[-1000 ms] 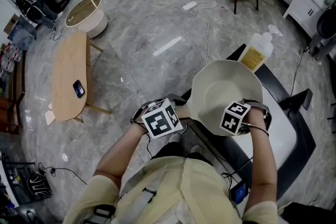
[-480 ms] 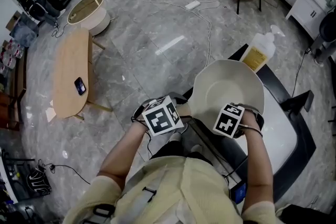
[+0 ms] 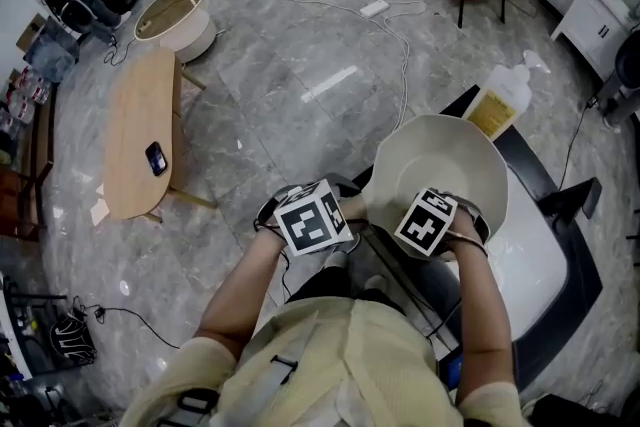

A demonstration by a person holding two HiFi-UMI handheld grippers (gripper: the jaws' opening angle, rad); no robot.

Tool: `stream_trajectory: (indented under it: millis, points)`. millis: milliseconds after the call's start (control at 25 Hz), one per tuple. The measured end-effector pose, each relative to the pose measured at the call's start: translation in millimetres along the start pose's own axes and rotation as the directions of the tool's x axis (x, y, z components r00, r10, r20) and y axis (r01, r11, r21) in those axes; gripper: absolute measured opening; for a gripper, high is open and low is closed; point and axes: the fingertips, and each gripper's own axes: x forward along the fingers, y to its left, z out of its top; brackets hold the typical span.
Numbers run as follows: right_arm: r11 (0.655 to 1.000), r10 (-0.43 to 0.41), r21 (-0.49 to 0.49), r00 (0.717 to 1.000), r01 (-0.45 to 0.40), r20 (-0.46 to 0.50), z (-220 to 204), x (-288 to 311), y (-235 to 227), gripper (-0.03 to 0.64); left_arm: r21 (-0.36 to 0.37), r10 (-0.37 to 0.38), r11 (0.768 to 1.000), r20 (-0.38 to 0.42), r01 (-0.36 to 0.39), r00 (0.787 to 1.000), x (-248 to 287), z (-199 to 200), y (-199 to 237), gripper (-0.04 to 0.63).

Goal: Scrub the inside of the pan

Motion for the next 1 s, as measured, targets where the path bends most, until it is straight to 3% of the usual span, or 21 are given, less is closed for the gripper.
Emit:
stream_trajectory:
  millis: [440,680,1000]
  points:
    - [0.989,-0.083,0.13,0.987,0.065,0.134,39,1,-31,0.034,0.01,-0.009,1.0,-0.003,0.009,1.0,0,0,0,0.241]
    - [0.964,-0.194,0.226,0.955,0.142,0.224,55,-4,-57,0.034,0.006,-0.014,1.0,0.002,0.014,1.0,-1,-1,1,0.241]
    - [0.922,-0.316,0.309,0.914,0.232,0.256,56,-8,-82,0.034,0.005,-0.019,1.0,0.008,0.019,1.0,-1,0,0,0.241]
